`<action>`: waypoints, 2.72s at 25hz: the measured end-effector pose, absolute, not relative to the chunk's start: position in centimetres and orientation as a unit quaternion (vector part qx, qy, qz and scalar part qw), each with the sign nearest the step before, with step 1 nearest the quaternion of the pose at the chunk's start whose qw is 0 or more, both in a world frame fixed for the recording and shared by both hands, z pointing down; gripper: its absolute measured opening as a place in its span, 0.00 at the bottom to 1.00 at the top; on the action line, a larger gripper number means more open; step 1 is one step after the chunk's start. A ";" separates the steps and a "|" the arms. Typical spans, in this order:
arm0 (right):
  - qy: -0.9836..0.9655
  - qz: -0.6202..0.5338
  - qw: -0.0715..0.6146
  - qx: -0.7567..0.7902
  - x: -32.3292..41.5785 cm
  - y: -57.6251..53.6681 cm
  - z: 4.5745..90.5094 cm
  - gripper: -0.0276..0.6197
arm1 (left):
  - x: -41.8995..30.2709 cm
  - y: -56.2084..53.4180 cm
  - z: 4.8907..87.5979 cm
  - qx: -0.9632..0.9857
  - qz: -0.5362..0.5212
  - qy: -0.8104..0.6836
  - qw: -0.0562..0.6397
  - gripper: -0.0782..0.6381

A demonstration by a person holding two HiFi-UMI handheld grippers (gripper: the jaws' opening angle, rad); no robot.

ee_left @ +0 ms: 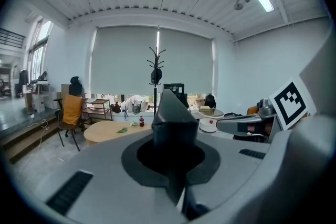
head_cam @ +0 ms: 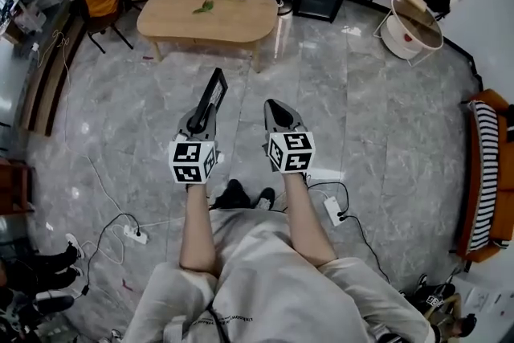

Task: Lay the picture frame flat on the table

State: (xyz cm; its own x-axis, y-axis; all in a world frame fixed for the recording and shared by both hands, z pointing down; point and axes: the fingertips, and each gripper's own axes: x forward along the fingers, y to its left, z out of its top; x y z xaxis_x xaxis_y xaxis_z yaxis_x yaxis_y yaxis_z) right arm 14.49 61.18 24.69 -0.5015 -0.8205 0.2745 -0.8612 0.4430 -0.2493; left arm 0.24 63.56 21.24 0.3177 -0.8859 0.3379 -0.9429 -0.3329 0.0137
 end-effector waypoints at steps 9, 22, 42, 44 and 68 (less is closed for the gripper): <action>-0.838 0.193 0.059 0.507 16.7 59.0 26.7 0.10 | 1.0 62.0 22.9 0.803 0.126 -0.572 0.115 0.15; -0.826 0.211 0.041 0.521 13.1 45.5 25.8 0.10 | -1.7 48.6 21.4 0.830 0.126 -0.531 0.113 0.15; -0.807 0.221 0.090 0.540 3.5 34.3 28.1 0.10 | -10.9 34.2 23.3 0.841 0.111 -0.505 0.162 0.15; -0.804 0.228 0.087 0.542 3.4 33.5 28.6 0.10 | -10.8 33.4 23.8 0.844 0.106 -0.498 0.170 0.15; -0.837 0.222 0.122 0.484 5.1 20.4 31.0 0.10 | -8.3 23.1 28.2 0.812 0.115 -0.534 0.206 0.15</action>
State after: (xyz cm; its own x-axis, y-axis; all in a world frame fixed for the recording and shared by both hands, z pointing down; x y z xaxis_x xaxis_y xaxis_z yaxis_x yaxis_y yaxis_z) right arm 5.08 20.41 31.02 -0.5015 -0.7569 0.4190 -0.8651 0.4323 -0.2546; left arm -8.26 23.06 28.18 0.4030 -0.8199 0.4065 -0.9146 -0.3450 0.2108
